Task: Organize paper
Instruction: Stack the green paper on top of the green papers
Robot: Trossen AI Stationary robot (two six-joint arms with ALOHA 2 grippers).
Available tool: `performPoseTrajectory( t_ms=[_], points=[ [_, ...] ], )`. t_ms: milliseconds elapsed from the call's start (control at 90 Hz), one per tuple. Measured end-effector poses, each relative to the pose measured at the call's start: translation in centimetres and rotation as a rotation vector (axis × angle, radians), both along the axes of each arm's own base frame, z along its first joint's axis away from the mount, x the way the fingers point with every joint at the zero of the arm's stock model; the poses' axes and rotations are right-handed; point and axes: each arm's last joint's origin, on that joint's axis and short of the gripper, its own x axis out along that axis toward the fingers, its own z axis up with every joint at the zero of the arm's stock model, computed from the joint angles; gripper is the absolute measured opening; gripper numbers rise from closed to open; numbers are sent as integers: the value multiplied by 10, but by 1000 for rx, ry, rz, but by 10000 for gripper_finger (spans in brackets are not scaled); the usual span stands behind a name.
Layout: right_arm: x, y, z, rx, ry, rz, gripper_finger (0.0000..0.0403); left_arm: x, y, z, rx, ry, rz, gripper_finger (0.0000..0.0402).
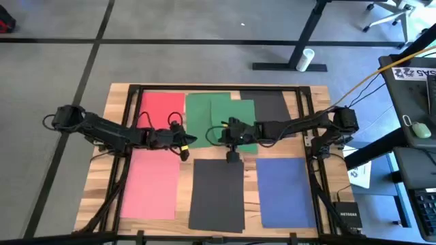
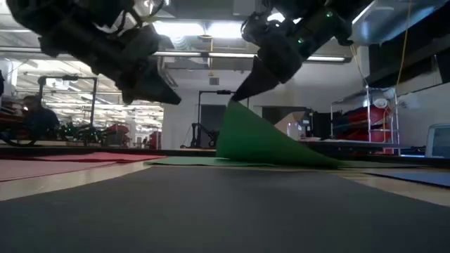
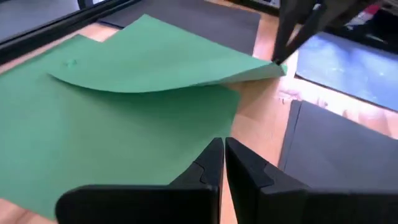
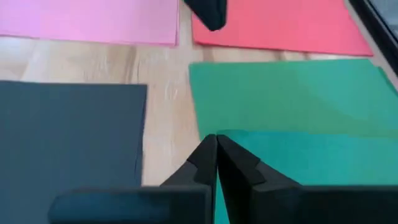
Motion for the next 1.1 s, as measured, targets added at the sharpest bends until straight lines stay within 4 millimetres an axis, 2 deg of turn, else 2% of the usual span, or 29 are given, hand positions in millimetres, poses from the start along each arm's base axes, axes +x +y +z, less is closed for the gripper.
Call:
performPoseTrajectory(
  t_ms=[122,244,478,756,911,1100],
  points=[
    [3,-8,3,10,-25,20,0,-5,0,2,-1,-18,0,0],
    [15,-14,8,2,-28,58,0,-12,1,7,5,-51,-3,0],
    [58,-14,16,-37,-10,172,0,-30,3,12,10,-106,6,0],
    [102,-18,8,7,53,340,0,-55,5,-2,-44,-141,36,0],
    [112,-17,-1,1,110,393,0,-61,5,-7,-56,-145,42,0],
    [115,-22,-8,1,129,418,0,-63,5,-10,-70,-145,45,0]
  ],
)
